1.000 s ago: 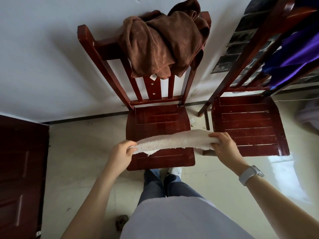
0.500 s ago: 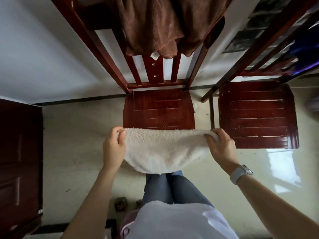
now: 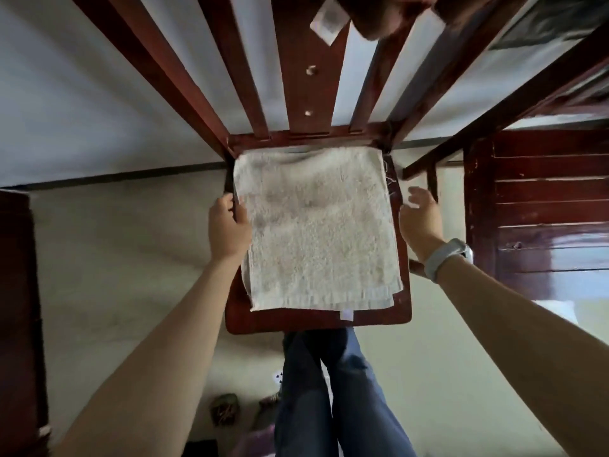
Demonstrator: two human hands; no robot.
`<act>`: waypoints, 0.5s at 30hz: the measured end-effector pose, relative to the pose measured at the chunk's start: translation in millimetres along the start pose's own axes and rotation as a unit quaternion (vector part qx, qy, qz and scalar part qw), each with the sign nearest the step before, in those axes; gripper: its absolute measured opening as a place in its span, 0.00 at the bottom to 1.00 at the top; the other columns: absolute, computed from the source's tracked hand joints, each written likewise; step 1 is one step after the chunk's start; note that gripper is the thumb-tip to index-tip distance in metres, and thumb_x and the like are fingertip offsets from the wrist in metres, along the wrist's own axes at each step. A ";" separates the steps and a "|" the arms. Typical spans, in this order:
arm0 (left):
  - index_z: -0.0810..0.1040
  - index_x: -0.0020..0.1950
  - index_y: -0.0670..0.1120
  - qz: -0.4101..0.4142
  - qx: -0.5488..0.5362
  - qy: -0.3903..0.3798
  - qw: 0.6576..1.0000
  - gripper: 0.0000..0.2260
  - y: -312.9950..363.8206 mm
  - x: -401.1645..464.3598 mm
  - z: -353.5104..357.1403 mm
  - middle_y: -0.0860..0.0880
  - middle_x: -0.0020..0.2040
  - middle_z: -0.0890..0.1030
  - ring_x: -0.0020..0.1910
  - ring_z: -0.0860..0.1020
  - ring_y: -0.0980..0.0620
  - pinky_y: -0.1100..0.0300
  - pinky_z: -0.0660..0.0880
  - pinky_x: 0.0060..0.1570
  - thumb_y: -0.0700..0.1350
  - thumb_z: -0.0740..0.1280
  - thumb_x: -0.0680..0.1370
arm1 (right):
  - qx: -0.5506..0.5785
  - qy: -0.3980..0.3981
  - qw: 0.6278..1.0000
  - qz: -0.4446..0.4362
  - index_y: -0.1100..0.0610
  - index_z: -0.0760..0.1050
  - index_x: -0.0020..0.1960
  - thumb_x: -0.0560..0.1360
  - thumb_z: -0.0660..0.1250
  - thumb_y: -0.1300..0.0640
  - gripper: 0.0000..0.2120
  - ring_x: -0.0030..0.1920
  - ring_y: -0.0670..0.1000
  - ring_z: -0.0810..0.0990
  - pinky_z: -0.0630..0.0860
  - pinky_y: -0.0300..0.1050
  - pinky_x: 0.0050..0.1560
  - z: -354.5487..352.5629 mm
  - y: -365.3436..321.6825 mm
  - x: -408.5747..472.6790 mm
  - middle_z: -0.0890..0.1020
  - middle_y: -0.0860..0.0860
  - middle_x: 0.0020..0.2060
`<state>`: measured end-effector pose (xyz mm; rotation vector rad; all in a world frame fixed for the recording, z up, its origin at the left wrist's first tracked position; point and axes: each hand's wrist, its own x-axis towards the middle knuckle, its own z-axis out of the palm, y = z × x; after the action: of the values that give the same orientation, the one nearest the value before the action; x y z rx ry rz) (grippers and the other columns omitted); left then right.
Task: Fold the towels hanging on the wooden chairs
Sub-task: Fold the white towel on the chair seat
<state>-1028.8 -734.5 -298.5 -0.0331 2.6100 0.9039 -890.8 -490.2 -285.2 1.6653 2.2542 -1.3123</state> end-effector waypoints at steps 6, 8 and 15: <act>0.70 0.64 0.38 -0.158 0.021 -0.094 0.983 0.16 -77.4 -51.9 27.9 0.40 0.61 0.76 0.59 0.75 0.42 0.55 0.70 0.54 0.45 0.60 0.79 | -0.145 -0.095 0.978 0.112 0.64 0.73 0.53 0.76 0.54 0.64 0.11 0.51 0.62 0.75 0.69 0.46 0.46 21.9 90.9 -34.1 0.76 0.63 0.50; 0.72 0.62 0.40 -0.189 0.015 -0.107 0.976 0.16 -94.5 -67.4 33.3 0.41 0.58 0.78 0.55 0.77 0.42 0.54 0.71 0.53 0.46 0.62 0.78 | -0.130 -0.086 0.982 0.111 0.63 0.73 0.47 0.76 0.56 0.64 0.08 0.46 0.61 0.73 0.69 0.48 0.44 29.4 110.0 -40.3 0.75 0.62 0.45; 0.74 0.52 0.43 -0.191 0.042 -0.105 0.975 0.15 -106.8 -85.7 41.7 0.51 0.41 0.76 0.40 0.73 0.51 0.58 0.68 0.41 0.53 0.66 0.74 | -0.081 -0.018 0.984 0.159 0.60 0.69 0.37 0.74 0.61 0.56 0.09 0.37 0.56 0.70 0.65 0.45 0.38 47.2 126.8 -45.2 0.72 0.56 0.35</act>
<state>-919.7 -802.7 -361.3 -0.3814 2.3300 0.6235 -789.8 -547.3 -368.3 1.8302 1.9125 -1.0471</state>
